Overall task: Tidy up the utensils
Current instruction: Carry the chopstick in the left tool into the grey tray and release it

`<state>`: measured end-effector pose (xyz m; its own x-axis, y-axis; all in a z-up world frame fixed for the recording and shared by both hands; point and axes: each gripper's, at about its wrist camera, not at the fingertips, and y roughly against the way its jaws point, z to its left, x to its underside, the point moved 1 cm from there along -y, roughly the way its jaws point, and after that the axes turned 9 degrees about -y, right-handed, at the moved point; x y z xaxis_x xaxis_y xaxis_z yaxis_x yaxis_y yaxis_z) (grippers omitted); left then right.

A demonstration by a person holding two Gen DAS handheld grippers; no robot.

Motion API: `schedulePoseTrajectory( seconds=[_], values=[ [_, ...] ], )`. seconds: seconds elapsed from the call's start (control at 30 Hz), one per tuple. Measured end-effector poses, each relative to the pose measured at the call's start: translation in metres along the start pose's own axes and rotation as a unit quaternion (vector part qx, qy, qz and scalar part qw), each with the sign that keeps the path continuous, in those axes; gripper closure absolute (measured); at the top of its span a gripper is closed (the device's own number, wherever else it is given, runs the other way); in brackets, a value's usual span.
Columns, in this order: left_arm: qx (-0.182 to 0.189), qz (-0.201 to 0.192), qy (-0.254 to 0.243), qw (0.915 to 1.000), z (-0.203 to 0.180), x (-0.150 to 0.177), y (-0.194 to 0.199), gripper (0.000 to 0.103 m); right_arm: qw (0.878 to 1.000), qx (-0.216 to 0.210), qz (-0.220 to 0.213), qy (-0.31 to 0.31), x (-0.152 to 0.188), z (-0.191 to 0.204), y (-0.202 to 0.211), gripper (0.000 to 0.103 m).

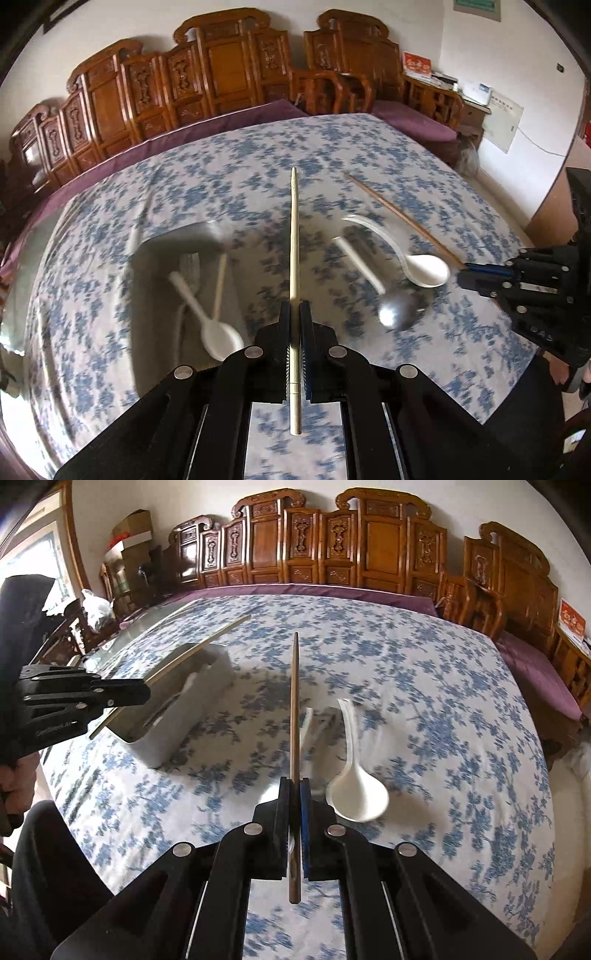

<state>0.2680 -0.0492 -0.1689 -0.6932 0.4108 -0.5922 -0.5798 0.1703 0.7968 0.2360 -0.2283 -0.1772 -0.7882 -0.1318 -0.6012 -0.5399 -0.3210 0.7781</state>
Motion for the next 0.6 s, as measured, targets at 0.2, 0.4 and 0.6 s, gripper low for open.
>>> schedulePoseTrajectory(
  seconds=[0.2, 0.4, 0.6],
  values=[
    [-0.019, 0.026, 0.016, 0.9994, 0.044, 0.014, -0.013, 0.099, 1.0, -0.018, 0.002, 0.008, -0.009, 0.03, -0.01, 0.097],
    [-0.026, 0.052, 0.029, 0.9979, 0.075, 0.024, -0.036, 0.099, 0.999, -0.041, 0.015, 0.001, -0.01, 0.055, -0.028, 0.097],
    [-0.023, 0.073, 0.04, 0.9962, 0.093, 0.028, -0.054, 0.099, 0.998, -0.049, 0.025, 0.01, -0.009, 0.072, -0.04, 0.097]
  ],
)
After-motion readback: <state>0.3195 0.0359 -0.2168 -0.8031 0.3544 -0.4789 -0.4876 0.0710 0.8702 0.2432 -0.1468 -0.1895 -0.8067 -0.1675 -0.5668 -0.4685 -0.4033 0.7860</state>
